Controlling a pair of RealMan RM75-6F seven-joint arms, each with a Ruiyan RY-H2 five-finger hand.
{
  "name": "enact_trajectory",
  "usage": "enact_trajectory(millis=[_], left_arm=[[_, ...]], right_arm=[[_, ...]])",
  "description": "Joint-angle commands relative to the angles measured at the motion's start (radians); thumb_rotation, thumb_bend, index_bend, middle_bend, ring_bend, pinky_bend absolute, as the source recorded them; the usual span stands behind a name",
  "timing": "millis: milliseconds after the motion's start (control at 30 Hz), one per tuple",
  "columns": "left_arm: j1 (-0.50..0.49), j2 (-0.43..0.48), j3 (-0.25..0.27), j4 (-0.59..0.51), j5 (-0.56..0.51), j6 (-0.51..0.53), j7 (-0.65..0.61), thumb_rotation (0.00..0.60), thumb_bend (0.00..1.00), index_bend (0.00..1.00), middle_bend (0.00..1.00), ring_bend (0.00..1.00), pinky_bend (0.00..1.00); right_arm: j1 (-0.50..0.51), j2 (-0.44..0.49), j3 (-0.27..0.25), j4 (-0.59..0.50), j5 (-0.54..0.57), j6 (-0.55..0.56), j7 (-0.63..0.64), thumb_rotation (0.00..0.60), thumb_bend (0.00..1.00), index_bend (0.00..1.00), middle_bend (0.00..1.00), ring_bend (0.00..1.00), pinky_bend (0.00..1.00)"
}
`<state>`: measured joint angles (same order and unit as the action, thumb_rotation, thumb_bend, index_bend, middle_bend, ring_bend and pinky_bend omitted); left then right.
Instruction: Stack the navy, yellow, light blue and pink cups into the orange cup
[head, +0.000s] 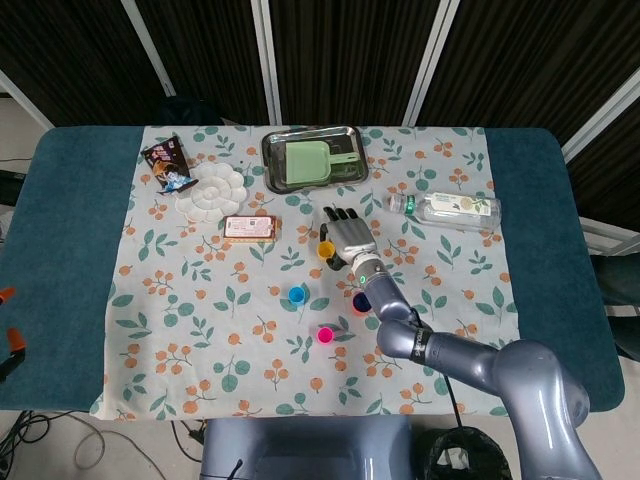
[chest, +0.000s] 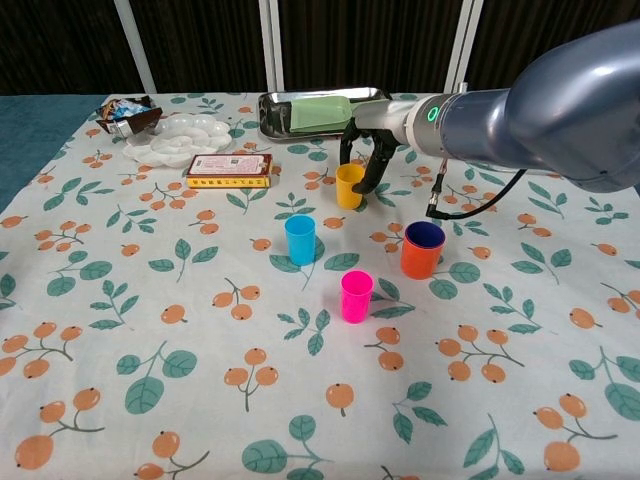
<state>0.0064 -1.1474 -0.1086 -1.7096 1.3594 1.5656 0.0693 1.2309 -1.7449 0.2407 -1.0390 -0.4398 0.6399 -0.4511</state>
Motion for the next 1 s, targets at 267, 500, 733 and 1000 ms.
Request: enact_trajectory(millis=[267,500,733,1000], left_arm=[[0.000,0.001,-0.002,0.001,-0.002,0.001,-0.003,0.600,0.61,0.21,0.08,0.00,0.00],[0.000,0.002,-0.002,0.000,-0.002,0.001,-0.002,0.600,0.61,0.21,0.08,0.00,0.00],[0.000,0.002,0.001,0.000,0.001,0.000,0.003,0.600,0.61,0.21,0.08,0.00,0.00],[-0.004,-0.001,-0.001,-0.001,0.000,-0.003,0.006,0.600,0.61,0.21,0.08,0.00,0.00]], right_arm=[[-0.004,0.011,0.016,-0.020,-0.010,0.006,0.017,0.600,0.41,0.48,0.00,0.03,0.08],[-0.026,0.105,0.020,-0.127,0.005,0.008,0.020,0.600,0.41,0.48,0.00,0.03,0.08],[-0.074,0.295,0.012,-0.358,-0.005,0.027,0.023,0.600,0.41,0.48,0.00,0.03,0.08],[-0.164,0.528,-0.029,-0.686,-0.083,0.076,0.034,0.600,0.41,0.48,0.00,0.03,0.08]])
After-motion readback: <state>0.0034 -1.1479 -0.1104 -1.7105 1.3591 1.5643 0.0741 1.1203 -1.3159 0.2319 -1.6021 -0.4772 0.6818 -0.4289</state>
